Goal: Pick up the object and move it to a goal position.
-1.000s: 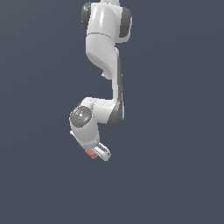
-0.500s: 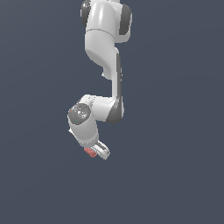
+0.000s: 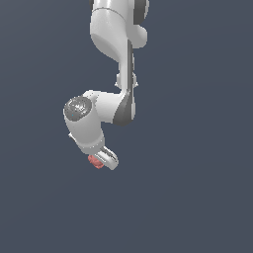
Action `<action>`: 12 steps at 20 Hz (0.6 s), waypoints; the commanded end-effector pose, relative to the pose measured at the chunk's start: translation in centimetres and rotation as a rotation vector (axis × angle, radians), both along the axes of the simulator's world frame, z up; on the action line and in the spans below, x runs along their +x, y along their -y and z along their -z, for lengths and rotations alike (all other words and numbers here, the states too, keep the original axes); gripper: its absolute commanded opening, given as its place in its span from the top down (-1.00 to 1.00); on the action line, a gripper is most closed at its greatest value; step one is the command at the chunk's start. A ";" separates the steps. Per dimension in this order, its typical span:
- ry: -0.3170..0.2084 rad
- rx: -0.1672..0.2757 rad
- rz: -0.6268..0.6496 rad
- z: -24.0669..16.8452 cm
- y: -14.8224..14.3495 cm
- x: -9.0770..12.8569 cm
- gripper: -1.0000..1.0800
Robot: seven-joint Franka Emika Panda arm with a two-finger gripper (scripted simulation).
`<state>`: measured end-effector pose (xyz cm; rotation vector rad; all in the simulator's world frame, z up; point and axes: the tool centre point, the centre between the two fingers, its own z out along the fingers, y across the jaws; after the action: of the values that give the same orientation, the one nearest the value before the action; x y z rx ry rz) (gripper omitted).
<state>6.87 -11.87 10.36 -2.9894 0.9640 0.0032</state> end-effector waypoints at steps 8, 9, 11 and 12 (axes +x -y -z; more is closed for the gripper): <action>0.002 0.001 0.001 -9.9 3.6 -3.5 1.00; 0.002 0.001 0.001 -11.0 4.0 -3.9 1.00; 0.002 0.001 0.001 -13.1 4.8 -4.7 1.00; 0.002 0.001 0.001 -14.2 5.2 -5.1 1.00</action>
<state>2.45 -16.47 22.91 -2.9874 0.9653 0.0006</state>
